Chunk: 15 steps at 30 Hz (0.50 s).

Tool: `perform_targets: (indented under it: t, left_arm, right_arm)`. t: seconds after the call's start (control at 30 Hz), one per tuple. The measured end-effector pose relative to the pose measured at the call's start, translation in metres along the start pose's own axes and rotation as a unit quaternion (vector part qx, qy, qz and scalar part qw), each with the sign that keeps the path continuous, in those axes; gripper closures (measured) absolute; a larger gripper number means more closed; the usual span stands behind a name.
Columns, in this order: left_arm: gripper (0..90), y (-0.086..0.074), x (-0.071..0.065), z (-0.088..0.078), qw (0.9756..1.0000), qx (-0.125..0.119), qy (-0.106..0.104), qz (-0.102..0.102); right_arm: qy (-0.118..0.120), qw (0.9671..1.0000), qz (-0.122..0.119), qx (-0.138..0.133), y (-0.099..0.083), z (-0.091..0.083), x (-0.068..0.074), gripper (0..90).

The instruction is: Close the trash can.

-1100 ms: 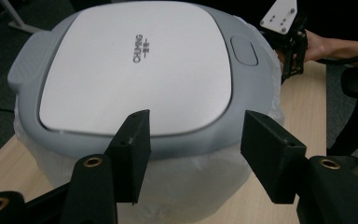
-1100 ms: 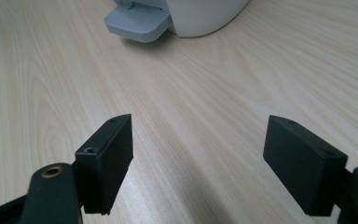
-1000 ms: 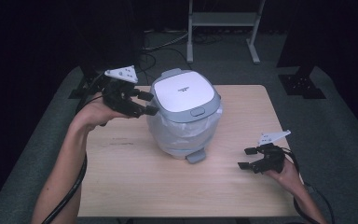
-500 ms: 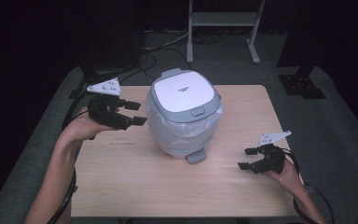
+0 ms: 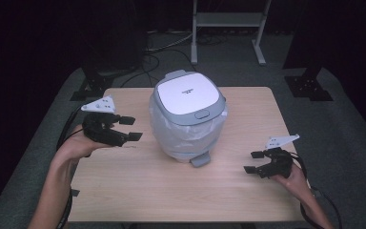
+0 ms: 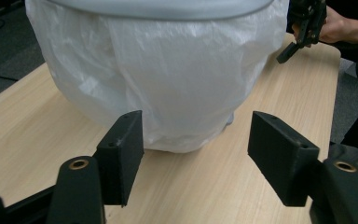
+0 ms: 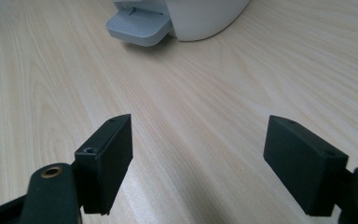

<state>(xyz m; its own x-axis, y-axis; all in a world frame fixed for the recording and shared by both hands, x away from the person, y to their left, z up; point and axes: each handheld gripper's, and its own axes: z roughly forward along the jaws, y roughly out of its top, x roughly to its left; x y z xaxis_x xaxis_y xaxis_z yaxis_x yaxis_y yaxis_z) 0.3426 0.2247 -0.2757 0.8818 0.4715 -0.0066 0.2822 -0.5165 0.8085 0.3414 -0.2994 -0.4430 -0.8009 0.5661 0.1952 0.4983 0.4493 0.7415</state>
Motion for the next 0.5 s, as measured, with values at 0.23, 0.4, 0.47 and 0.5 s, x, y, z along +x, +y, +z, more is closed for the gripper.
perform_targets:
  t: [0.23, 0.4, 0.47, 0.5]
  left_arm:
    - [28.9, -0.012, -0.003, 0.005, 1.0, -0.002, 0.004, -0.008]
    - [24.6, -0.019, -0.005, 0.011, 0.9999, 0.003, 0.01, -0.011]
    - [21.6, -0.022, -0.006, 0.013, 0.9998, 0.002, 0.015, -0.014]
    - [20.7, -0.024, -0.006, 0.014, 0.9998, 0.002, 0.014, -0.015]
  right_arm:
    - [-0.003, 1.0, -0.001, -0.001, 0.0, -0.001, 0.002, 22.6]
    - [-0.004, 1.0, -0.002, -0.003, 0.0, -0.002, 0.002, 22.6]
    - [-0.004, 1.0, -0.002, -0.004, 0.0, -0.002, 0.003, 22.6]
    - [-0.004, 1.0, -0.001, -0.004, 0.0, -0.002, 0.003, 22.6]
